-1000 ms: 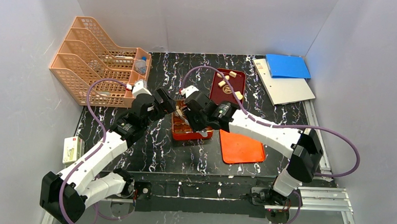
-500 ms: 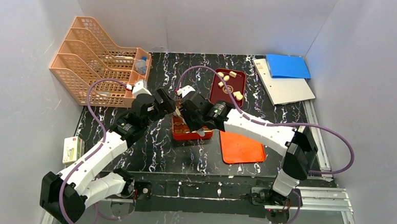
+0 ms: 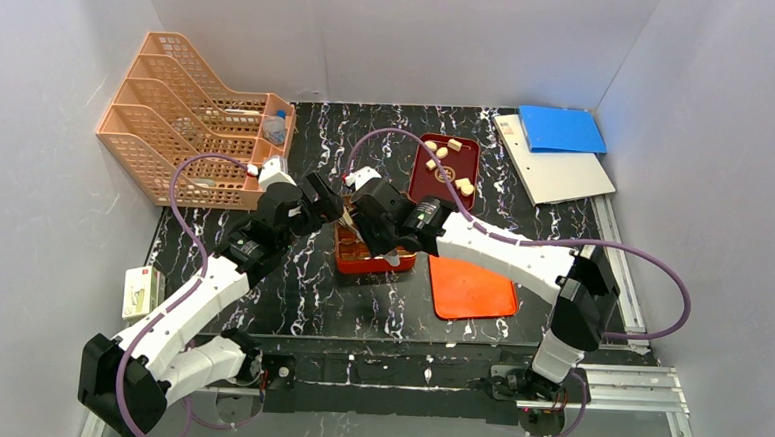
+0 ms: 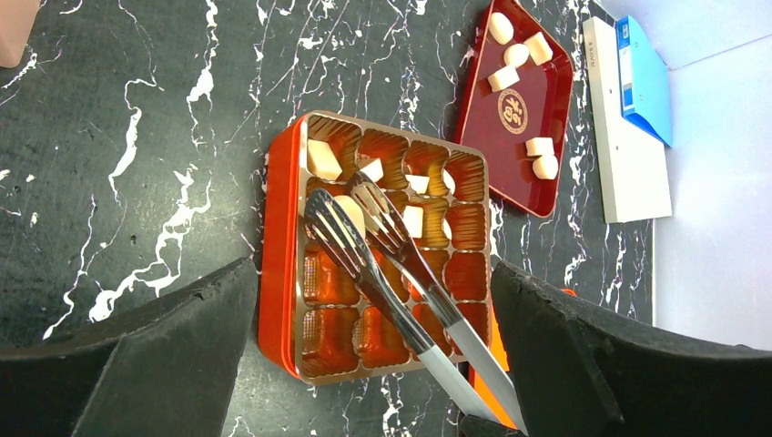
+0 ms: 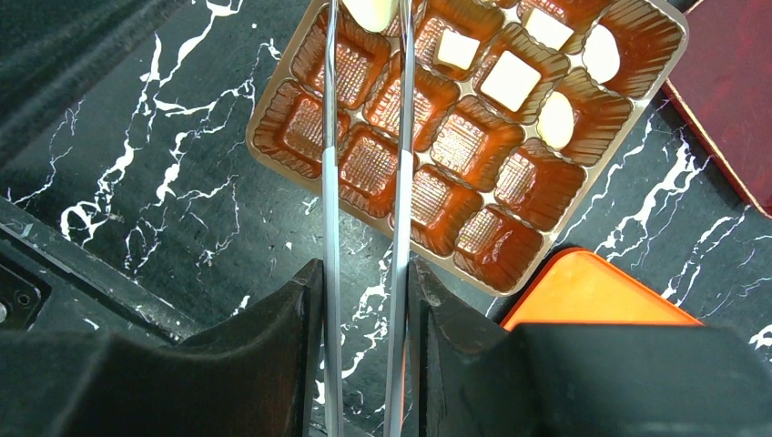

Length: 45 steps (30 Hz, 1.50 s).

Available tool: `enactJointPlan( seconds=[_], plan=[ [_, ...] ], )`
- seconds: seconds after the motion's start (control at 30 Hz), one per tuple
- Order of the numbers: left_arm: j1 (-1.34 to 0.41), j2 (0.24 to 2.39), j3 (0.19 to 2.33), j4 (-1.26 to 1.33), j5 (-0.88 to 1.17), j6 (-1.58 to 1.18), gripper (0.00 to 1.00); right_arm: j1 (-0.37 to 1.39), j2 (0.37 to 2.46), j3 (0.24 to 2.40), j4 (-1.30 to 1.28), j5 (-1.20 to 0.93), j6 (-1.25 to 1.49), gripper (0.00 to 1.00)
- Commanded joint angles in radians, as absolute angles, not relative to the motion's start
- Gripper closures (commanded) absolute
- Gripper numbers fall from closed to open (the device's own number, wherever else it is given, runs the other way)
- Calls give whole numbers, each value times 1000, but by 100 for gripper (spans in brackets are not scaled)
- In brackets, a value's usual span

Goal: Pack the chocolate
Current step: Place the fake chocolate in the packing box.

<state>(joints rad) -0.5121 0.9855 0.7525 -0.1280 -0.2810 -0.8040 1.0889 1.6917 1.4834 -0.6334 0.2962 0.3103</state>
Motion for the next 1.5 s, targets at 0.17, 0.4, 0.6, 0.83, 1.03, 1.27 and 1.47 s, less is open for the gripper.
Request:
enactJointPlan(
  seconds=[0.17,0.4,0.6,0.83,1.03,1.27,1.47],
  plan=[
    [-505,980,779,-124,-290,-797,3,1095,1680,1538,-603,328,302,65],
    [-505,980,775,-125,-288,-798,3,1095,1675,1529,-599,327,302,62],
    [-505,986,777,-124,-287,-800,3,1095,1672,1524,-595,327,297,60],
    [-505,992,774,-117,-282,-805,3,1095,1671,1520,-595,327,290,58],
    [-505,994,778,-118,-284,-803,3,1095,1669,1519,-590,319,284,57],
    [-505,994,778,-120,-284,-803,3,1095,1666,1519,-584,322,282,58],
    [-505,995,777,-118,-284,-803,3,1095,1667,1525,-582,323,275,57]
  ],
)
